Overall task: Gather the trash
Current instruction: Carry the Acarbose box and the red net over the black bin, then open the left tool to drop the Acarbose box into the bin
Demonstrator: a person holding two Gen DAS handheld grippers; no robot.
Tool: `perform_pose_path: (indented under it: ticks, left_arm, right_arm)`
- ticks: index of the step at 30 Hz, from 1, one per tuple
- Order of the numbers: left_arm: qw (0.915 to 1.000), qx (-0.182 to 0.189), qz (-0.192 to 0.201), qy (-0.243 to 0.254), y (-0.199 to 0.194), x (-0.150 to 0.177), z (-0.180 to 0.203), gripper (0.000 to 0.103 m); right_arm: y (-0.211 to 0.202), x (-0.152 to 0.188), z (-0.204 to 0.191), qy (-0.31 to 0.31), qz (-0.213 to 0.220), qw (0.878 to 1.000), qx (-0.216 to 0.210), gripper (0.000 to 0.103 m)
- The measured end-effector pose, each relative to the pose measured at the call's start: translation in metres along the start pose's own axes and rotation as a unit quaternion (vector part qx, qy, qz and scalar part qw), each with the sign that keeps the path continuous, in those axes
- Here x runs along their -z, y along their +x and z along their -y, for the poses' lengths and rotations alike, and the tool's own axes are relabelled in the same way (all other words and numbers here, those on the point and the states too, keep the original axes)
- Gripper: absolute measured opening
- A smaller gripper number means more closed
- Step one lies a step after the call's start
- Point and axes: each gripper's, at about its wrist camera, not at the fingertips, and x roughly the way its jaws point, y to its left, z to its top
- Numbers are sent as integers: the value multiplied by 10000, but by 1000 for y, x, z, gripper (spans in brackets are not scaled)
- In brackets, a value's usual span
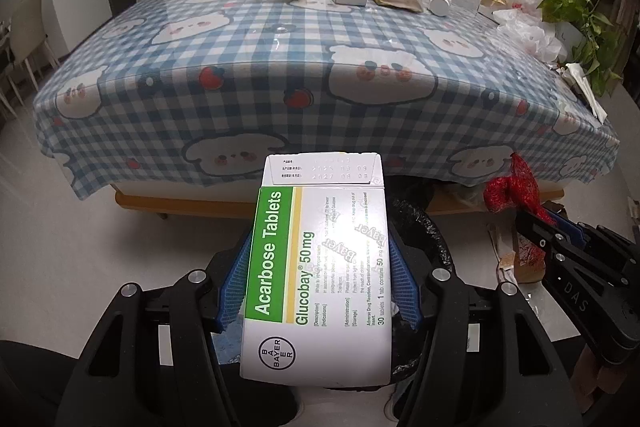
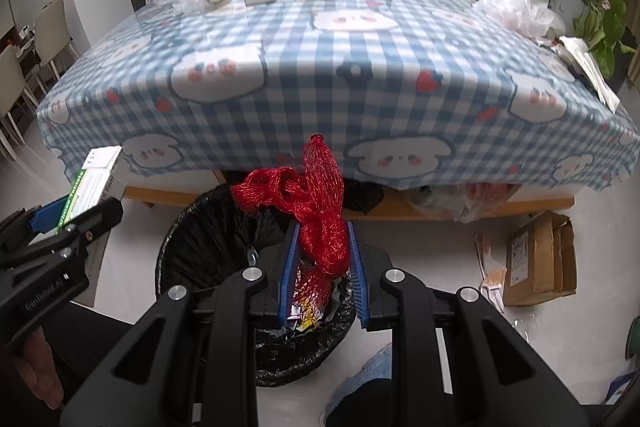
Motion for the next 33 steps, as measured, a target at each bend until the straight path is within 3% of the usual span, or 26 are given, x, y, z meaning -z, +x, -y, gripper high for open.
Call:
perform_pose_path:
  ticks: [16, 29, 33]
  left_arm:
    - [9995, -4, -307, 0, 50, 26, 16, 60]
    - [9994, 6, -273, 213, 63, 29, 31, 61]
    - [9995, -50, -217, 208, 62, 27, 21, 68]
  right_arm:
    - [42, 39, 15, 150, -436, 9988, 136, 22]
    - [46, 38, 25, 291, -466, 9983, 202, 22]
    - [45, 34, 19, 244, -435, 9986, 163, 22]
